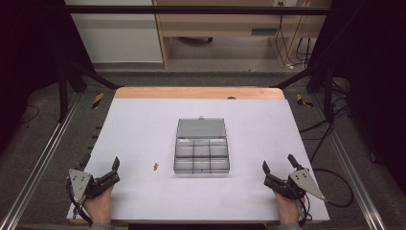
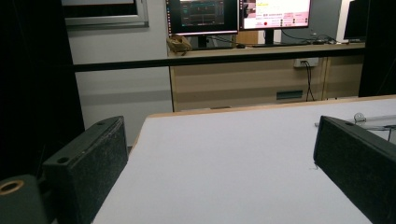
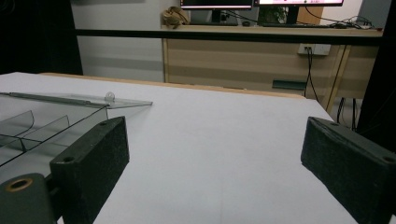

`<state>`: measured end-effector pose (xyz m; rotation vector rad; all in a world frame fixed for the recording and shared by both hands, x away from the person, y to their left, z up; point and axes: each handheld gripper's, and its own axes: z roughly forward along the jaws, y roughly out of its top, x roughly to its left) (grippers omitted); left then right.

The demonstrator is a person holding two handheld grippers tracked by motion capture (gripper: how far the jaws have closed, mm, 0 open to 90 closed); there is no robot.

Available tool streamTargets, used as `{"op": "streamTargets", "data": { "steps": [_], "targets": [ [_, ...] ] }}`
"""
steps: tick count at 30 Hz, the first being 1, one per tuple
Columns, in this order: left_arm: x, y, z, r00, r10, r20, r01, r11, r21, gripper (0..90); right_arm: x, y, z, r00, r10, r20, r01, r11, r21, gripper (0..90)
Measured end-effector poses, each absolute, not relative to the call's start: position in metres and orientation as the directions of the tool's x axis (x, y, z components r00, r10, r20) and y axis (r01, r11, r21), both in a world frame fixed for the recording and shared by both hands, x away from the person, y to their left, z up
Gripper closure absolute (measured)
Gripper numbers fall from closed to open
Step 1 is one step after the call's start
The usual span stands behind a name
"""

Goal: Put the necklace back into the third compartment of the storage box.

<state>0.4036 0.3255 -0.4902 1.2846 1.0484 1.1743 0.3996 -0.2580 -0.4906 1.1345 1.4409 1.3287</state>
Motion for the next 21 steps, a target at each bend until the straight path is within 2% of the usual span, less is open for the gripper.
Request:
{"op": "streamTargets", "data": {
  "steps": [21],
  "targets": [
    [0.4040,0.3260,-0.4899,0.137,0.989,0.061,-0.043,-0.056,0.998,2.9,0.4006,-0.2568,-0.4903,-0.221,0.975,-0.017,0.078,0.035,0.996,8.5]
  ]
}}
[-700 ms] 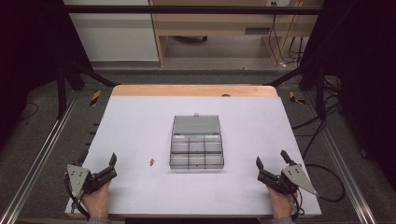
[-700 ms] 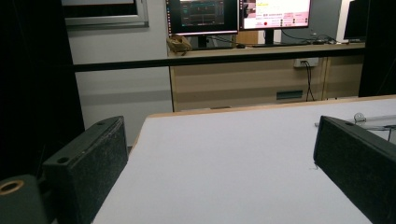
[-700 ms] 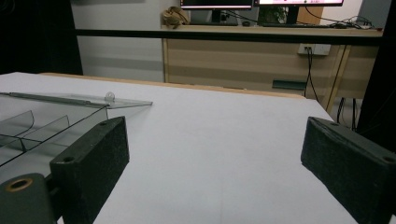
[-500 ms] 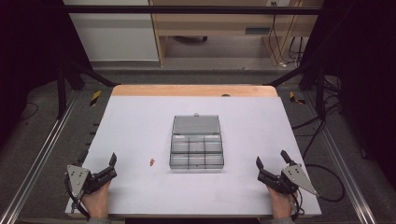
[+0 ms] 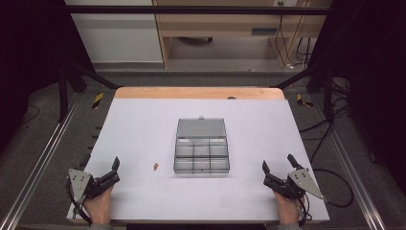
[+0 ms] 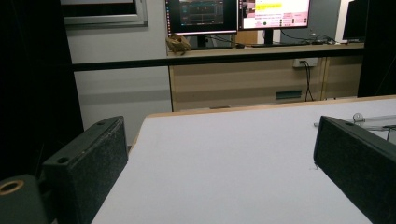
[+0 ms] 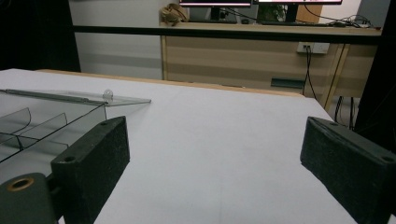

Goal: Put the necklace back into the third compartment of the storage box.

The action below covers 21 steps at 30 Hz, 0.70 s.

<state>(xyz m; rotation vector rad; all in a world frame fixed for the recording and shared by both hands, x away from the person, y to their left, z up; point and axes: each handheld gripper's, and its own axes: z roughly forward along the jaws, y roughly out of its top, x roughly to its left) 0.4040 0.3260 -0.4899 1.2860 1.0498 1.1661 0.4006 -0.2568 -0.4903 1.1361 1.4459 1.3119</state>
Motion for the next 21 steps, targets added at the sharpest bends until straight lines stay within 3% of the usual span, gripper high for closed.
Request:
{"op": "streamTargets", "data": {
  "steps": [6,9,13,15,21],
  "targets": [
    [0.404,0.325,-0.486,0.183,0.982,0.043,-0.048,-0.035,0.998,2.9,0.401,-0.257,-0.490,-0.223,0.975,-0.017,0.078,0.036,0.996,8.5],
    [0.404,0.322,-0.469,0.274,0.956,0.102,-0.054,-0.091,0.994,2.9,0.401,-0.257,-0.490,-0.224,0.974,-0.016,0.080,0.035,0.996,8.5],
    [0.408,0.324,-0.457,0.371,0.925,0.083,-0.020,-0.081,0.997,2.9,0.401,-0.257,-0.490,-0.224,0.974,-0.017,0.080,0.036,0.996,8.5],
    [0.414,0.325,-0.446,0.497,0.865,0.067,0.039,-0.099,0.994,3.3,0.401,-0.257,-0.490,-0.223,0.975,-0.020,0.079,0.039,0.996,8.5],
    [0.427,0.318,-0.425,0.616,0.779,0.119,0.100,-0.227,0.969,3.6,0.401,-0.256,-0.490,-0.224,0.974,-0.025,0.080,0.044,0.996,8.6]
  ]
}}
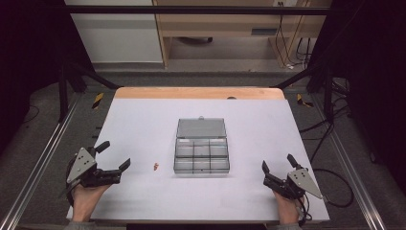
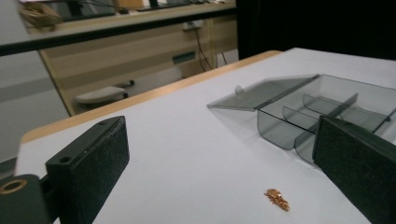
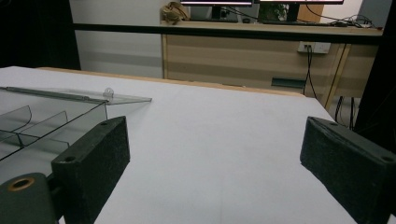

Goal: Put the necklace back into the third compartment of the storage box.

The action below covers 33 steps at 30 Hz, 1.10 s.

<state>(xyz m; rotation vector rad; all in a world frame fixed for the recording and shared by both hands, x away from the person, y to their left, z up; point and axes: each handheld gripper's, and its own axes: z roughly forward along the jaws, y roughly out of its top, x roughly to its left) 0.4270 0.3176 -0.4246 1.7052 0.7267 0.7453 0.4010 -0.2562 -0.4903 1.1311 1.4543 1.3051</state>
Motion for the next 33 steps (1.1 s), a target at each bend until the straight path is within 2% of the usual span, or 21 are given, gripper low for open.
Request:
{"op": "streamTargets", "data": {
  "steps": [16,26,33],
  "targets": [
    [0.460,0.278,-0.405,0.783,0.587,0.205,0.177,-0.527,0.831,6.1,0.402,-0.255,-0.490,-0.226,0.974,-0.029,0.085,0.049,0.995,8.8],
    [0.482,0.255,-0.408,0.871,0.476,0.123,0.286,-0.693,0.662,9.1,0.402,-0.255,-0.490,-0.231,0.972,-0.034,0.089,0.056,0.994,9.0],
    [0.496,0.247,-0.413,0.889,0.452,0.072,0.339,-0.755,0.561,9.2,0.402,-0.255,-0.490,-0.231,0.972,-0.038,0.093,0.061,0.994,9.0]
  ]
}}
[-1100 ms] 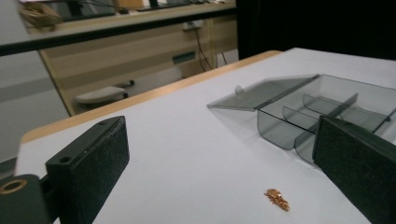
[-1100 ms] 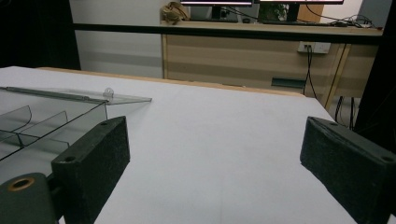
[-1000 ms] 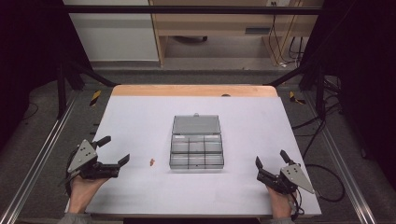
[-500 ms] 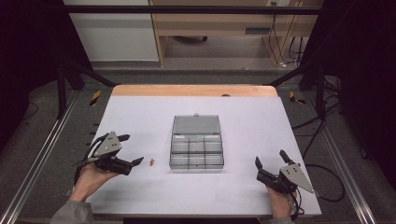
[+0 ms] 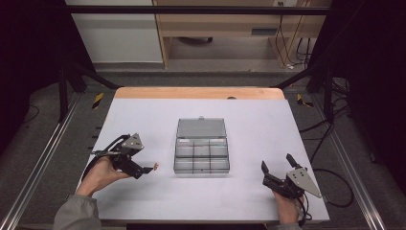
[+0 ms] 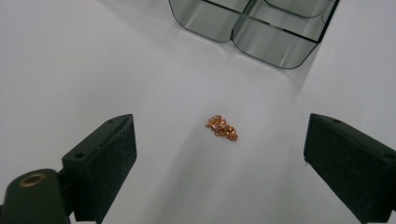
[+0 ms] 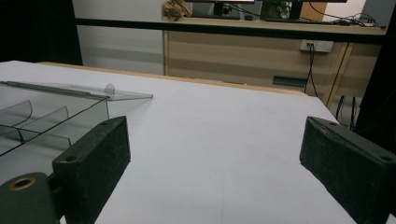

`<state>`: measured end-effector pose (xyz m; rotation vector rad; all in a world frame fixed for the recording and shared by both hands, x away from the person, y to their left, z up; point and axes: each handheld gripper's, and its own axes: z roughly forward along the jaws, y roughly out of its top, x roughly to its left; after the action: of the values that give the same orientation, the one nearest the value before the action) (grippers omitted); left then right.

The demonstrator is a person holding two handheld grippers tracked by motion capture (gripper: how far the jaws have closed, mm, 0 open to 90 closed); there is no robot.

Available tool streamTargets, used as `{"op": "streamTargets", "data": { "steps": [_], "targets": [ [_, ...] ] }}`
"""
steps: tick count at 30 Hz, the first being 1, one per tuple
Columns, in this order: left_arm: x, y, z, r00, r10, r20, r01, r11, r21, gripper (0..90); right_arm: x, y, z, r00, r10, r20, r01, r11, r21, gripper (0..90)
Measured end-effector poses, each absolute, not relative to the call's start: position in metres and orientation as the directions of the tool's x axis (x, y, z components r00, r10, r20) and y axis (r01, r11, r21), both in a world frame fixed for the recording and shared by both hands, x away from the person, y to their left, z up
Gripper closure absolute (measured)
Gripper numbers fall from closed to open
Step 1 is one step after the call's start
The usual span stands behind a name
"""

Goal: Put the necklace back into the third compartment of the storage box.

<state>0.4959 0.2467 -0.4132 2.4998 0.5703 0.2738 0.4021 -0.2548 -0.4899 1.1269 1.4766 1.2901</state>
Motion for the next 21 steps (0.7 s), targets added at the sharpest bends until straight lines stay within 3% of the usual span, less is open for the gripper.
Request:
{"op": "streamTargets", "data": {
  "steps": [13,21],
  "targets": [
    [0.512,0.224,-0.419,0.920,0.392,0.023,0.356,-0.856,0.376,16.1,0.402,-0.255,-0.490,-0.231,0.972,-0.039,0.093,0.061,0.994,8.9],
    [0.517,0.211,-0.427,0.928,0.372,-0.002,0.356,-0.888,0.290,31.8,0.402,-0.255,-0.490,-0.231,0.972,-0.039,0.093,0.062,0.994,8.9]
  ]
}}
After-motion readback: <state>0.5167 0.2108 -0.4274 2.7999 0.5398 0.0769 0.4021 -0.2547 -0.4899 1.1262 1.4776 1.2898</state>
